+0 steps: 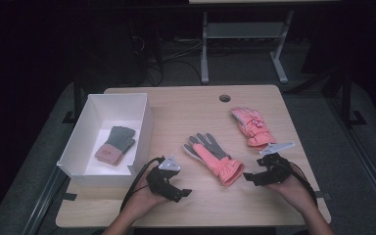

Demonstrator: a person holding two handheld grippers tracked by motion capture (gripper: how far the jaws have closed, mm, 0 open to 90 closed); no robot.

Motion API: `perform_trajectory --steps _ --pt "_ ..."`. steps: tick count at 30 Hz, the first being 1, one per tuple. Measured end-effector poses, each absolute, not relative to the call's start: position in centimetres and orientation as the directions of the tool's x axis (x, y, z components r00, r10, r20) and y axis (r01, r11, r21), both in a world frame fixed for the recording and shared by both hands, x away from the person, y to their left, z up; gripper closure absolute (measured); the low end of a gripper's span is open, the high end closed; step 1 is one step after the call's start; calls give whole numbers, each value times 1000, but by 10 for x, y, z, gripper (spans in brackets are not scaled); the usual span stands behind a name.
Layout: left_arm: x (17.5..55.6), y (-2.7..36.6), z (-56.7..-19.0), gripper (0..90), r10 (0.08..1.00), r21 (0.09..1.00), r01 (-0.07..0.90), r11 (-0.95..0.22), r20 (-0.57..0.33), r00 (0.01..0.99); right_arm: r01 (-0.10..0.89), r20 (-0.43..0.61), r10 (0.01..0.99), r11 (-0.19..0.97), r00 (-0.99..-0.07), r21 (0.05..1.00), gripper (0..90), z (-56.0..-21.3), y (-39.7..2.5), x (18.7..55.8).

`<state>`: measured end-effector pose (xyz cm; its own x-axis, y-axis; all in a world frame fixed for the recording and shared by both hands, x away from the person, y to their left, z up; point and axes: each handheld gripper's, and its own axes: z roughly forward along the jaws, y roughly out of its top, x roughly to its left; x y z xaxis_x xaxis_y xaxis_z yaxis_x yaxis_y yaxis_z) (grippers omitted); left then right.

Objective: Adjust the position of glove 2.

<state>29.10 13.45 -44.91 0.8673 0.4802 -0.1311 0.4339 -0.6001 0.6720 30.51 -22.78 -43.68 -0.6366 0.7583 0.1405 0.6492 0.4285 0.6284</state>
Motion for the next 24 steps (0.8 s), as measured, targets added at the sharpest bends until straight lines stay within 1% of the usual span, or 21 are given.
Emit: perform_trajectory --steps 4,6,10,15,24 --pt "292 136 -450 141 486 671 438 -598 -131 864 647 124 771 422 -624 634 223 -427 -226 319" --pt "292 136 -450 141 486 670 428 -607 -113 867 647 122 778 413 -617 641 231 -422 -226 327" --pt "292 138 -450 141 497 681 444 -582 -134 857 646 108 792 401 -601 650 246 -416 -229 344" --pt "294 139 -449 143 497 674 441 -592 -126 859 666 101 818 381 -566 642 254 -412 -235 371" --pt "293 137 -450 144 493 670 445 -594 -134 860 697 94 858 341 -505 630 326 -410 -248 415"
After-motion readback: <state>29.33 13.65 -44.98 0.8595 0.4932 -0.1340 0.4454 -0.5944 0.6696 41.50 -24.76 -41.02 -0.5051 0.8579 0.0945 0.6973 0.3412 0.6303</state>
